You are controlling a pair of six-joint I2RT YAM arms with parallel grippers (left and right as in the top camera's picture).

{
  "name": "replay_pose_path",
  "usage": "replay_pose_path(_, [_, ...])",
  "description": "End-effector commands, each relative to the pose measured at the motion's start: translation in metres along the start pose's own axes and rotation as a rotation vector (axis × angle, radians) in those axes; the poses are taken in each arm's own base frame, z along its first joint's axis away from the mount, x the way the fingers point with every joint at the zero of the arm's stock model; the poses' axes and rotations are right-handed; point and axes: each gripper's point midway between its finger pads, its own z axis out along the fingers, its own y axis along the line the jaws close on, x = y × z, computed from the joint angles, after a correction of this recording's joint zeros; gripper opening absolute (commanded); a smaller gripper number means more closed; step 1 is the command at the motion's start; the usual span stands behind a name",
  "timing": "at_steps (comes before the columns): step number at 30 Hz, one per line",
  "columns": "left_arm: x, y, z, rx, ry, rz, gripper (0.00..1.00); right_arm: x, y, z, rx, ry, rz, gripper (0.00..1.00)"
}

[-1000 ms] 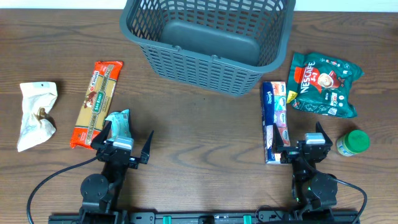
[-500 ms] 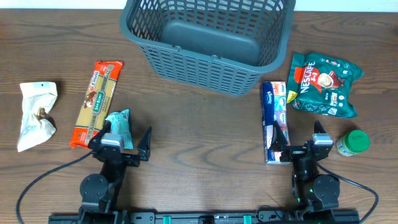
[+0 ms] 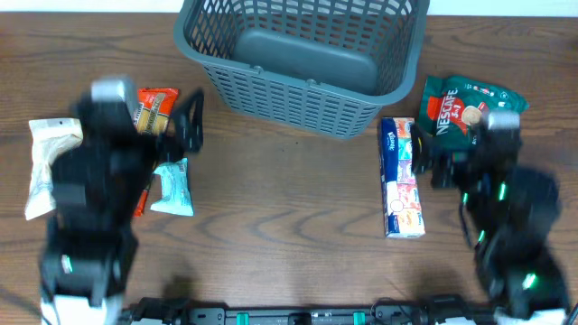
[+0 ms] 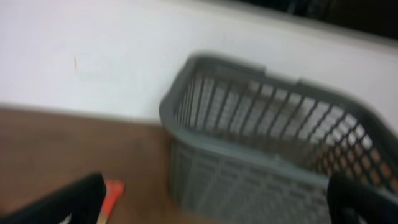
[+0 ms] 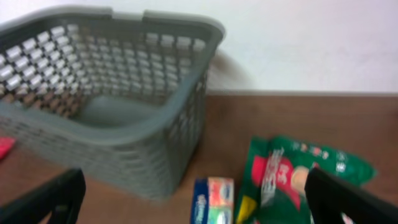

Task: Pack container

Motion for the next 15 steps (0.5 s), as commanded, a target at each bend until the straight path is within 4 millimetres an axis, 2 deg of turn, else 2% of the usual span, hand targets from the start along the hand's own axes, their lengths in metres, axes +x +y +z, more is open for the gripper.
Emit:
replay_pose_path(1, [-0.036, -0.013, 0.01, 0.013, 0.053, -0.015, 0.98, -0.043, 0.018, 0.002, -0.087, 0.069, -0.021, 0.99])
replay_pose_path(3, [-0.042, -0.015, 0.013, -0.004, 0.119, -0.019, 0.99, -0.051, 0.018, 0.004, -0.08, 0.174, -0.014, 0.99])
replay_pose_path(4, [-0.039, -0.014, 0.013, -0.013, 0.153, -0.021, 0.99, -0.052, 0.019, 0.004, -0.076, 0.227, -0.01, 0.99])
replay_pose_path(6, [-0.019, -0.009, 0.014, -0.038, 0.252, -0.028, 0.99, -0.054, 0.018, 0.005, -0.066, 0.301, -0.006, 0.99])
replay_pose_path(7, [-0.015, -0.008, 0.016, -0.041, 0.266, -0.029, 0.99, -0.054, 0.018, 0.007, -0.066, 0.326, -0.004, 0.99])
replay_pose_path(11, [-0.014, -0.02, 0.014, 0.029, 0.279, -0.039, 0.98, -0.04, 0.029, 0.014, -0.13, 0.403, 0.008, 0.99])
replay_pose_path(12, [-0.015, -0.021, 0.012, 0.03, 0.273, -0.053, 0.99, -0.038, 0.031, 0.016, -0.142, 0.411, 0.006, 0.88])
replay_pose_path(13, [-0.016, -0.021, 0.01, 0.028, 0.272, -0.068, 0.98, -0.036, 0.03, 0.019, -0.14, 0.42, 0.008, 0.6])
replay_pose_path(14, [-0.015, -0.021, 0.009, 0.027, 0.273, -0.076, 0.99, -0.035, 0.03, 0.02, -0.136, 0.429, 0.025, 0.39])
replay_pose_path(15, [-0.012, -0.022, 0.007, 0.03, 0.287, -0.078, 0.99, -0.033, 0.03, 0.021, -0.131, 0.439, 0.045, 0.3])
